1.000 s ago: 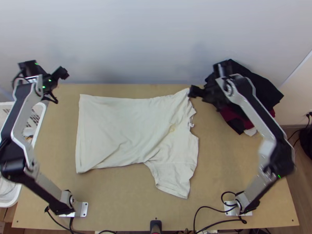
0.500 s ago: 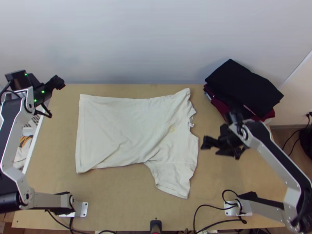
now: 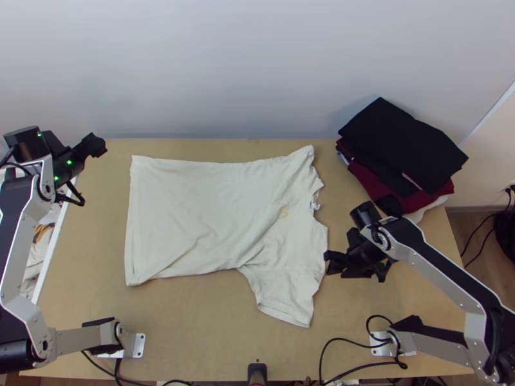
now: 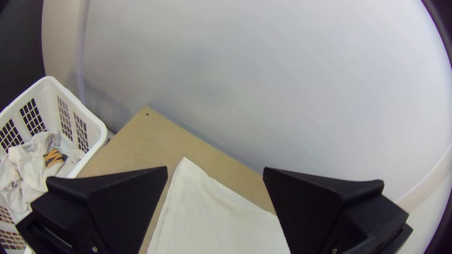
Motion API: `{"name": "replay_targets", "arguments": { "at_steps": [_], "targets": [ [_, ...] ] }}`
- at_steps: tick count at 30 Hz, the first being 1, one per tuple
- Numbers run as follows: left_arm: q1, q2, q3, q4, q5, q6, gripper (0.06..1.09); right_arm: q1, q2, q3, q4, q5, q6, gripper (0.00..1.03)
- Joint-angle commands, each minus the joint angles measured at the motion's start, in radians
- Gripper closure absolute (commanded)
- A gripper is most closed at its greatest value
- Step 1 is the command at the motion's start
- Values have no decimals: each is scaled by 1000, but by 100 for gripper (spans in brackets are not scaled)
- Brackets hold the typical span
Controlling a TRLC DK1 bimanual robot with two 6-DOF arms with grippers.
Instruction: Fold the t-shirt
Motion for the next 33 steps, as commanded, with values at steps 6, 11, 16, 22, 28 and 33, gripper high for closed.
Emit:
{"name": "replay_targets", "arguments": {
  "at_steps": [6, 11, 16, 22, 28, 33],
  "targets": [
    [14, -31, -33, -2, 9, 12, 10, 6, 137, -12, 57, -38, 1, 45],
    [12, -27, -33, -2, 9, 12, 10, 14, 168, -17, 109, -40, 3, 61],
    [6, -22, -33, -1, 9, 12, 10, 21, 199, -14, 121, -40, 8, 63],
    [5, -16, -32, 4, 9, 12, 10, 35, 212, -20, 140, -40, 12, 63],
    [6, -11, -36, -2, 9, 34, 10, 66, 235, -26, 195, -40, 29, 77],
    [5, -13, -43, -31, 11, 130, 10, 69, 234, -25, 213, -38, 38, 91]
  ]
}}
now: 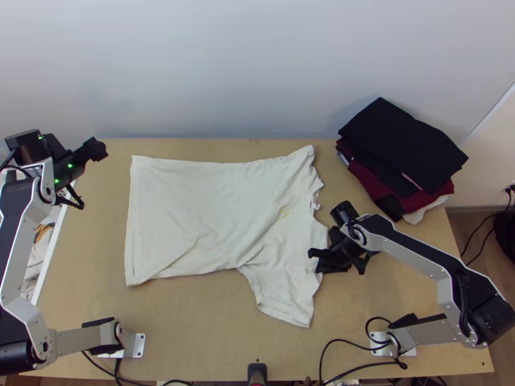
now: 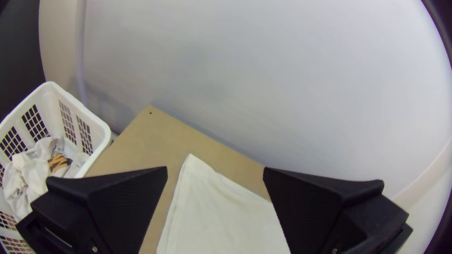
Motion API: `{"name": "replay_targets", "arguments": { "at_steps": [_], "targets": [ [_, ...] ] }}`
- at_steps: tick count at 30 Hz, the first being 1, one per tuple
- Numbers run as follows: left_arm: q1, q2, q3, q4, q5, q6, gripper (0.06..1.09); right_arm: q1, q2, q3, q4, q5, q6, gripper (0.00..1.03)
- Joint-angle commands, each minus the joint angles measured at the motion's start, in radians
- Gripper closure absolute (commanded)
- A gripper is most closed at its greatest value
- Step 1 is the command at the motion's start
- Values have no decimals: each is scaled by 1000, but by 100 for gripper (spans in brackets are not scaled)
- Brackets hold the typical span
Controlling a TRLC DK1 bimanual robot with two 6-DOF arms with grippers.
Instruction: Fold the t-shirt
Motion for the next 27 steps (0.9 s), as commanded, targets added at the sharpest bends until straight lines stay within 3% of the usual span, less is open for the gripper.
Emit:
{"name": "replay_targets", "arguments": {
  "at_steps": [1, 2, 6, 9, 12, 17, 27],
  "targets": [
    [0, -6, -17, -40, 20, 90, 10, 5, 18, -25, 7, 2, 24, 95],
    [4, -4, -17, -60, 37, 116, 10, 5, 15, -25, 14, 6, 24, 100],
    [15, -12, -4, -192, 134, 251, 10, 5, -2, -27, 18, 13, 24, 100],
    [12, -26, -6, -352, 184, 435, 10, 4, -8, -24, 16, 13, 24, 100],
    [3, -30, -50, -533, 174, 688, 10, 2, -10, -25, 18, 13, 24, 100],
    [29, -46, -145, -709, 128, 909, 10, 1, -10, -30, 18, 16, 25, 100],
    [53, -156, -385, -812, 65, 1139, 11, -1, -17, -27, 16, 28, 25, 100]
  ]
}}
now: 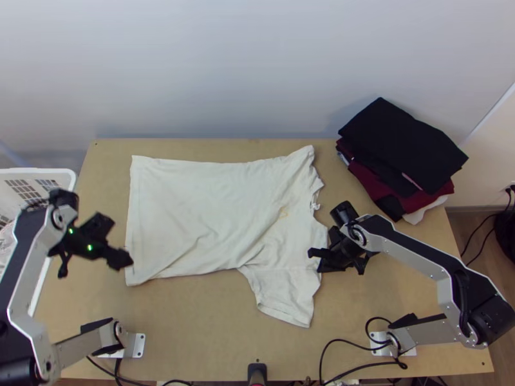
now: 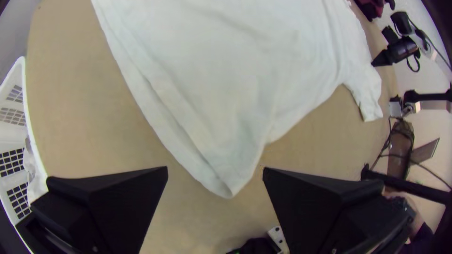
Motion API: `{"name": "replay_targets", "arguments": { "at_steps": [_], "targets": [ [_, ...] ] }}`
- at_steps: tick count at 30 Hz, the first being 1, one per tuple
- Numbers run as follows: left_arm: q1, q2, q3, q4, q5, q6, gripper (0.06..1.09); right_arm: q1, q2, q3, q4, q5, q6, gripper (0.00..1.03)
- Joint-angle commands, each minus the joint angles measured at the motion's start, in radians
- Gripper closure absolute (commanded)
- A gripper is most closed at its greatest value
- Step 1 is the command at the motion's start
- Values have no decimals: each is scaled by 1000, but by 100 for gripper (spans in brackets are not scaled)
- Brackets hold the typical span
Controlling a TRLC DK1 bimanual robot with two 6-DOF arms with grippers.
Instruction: Fold the t-shirt
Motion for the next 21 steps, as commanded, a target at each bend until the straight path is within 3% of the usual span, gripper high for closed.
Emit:
{"name": "replay_targets", "arguments": {
  "at_steps": [1, 7, 9, 14, 17, 21],
  "targets": [
    [8, -42, -79, -25, -20, 93, 11, 0, -15, -20, 1, 19, 22, 100],
    [-3, -61, -150, -43, -55, 159, 12, 0, -15, -20, 1, 20, 23, 100],
    [-9, -61, -167, -31, -55, 162, 20, 0, -15, -20, 0, 22, 23, 100],
    [-24, -30, -205, 17, -58, 163, 22, 0, -14, -15, -2, 26, 25, 100],
    [-35, -12, -217, 56, -57, 159, 39, -2, -12, -15, -2, 26, 25, 100],
    [-46, 22, -228, 78, -58, 157, 41, -7, -12, -22, -3, 26, 25, 100]
  ]
}}
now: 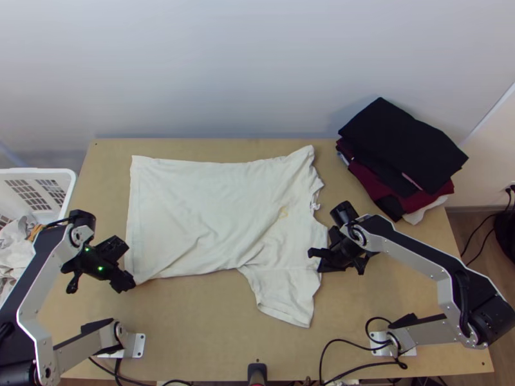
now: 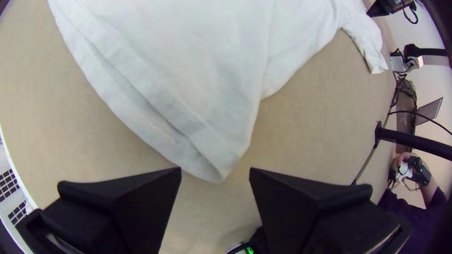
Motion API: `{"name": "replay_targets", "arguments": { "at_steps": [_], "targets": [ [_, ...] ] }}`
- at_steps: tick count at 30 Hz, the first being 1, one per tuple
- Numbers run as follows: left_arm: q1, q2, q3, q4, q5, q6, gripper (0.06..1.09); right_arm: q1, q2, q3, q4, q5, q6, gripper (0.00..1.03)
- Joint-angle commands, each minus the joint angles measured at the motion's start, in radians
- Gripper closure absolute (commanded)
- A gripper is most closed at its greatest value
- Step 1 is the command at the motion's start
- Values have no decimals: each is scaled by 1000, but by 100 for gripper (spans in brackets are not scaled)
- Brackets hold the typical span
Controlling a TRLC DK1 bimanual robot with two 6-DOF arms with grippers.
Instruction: Fold the t-shirt
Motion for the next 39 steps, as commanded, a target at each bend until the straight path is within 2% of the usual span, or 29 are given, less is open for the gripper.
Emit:
{"name": "replay_targets", "arguments": {
  "at_steps": [1, 3, 14, 15, 16, 18, 24, 28, 35, 39],
  "targets": [
    [-8, 39, -28, 12, -4, 22, 45, -8, -10, -22, -3, 19, 21, 100],
    [-8, 42, -30, 16, -4, 27, 54, -14, -10, -22, -6, 19, 21, 100],
    [-8, 109, -37, 45, -25, 53, 54, -17, -6, -12, -8, 25, 21, 100],
    [-8, 112, -45, 42, -28, 62, 57, -17, -6, -11, -8, 26, 21, 100],
    [-8, 112, -53, 55, -30, 68, 67, -17, -6, -9, -8, 26, 21, 100],
    [-8, 114, -57, 70, -27, 87, 105, -20, -6, -5, -8, 28, 21, 100],
    [0, 131, -39, 82, -12, 96, 105, -48, -14, 6, -11, 31, 20, 100],
    [12, 129, 27, 107, 47, 58, 105, -77, -30, 25, -11, 33, 13, 100],
    [3, 154, 182, 162, 174, -171, 105, -116, -69, 89, 2, 33, -59, 100],
    [3, 161, 214, 248, 203, -294, 105, -128, -86, 107, 3, 33, -95, 100]
  ]
}}
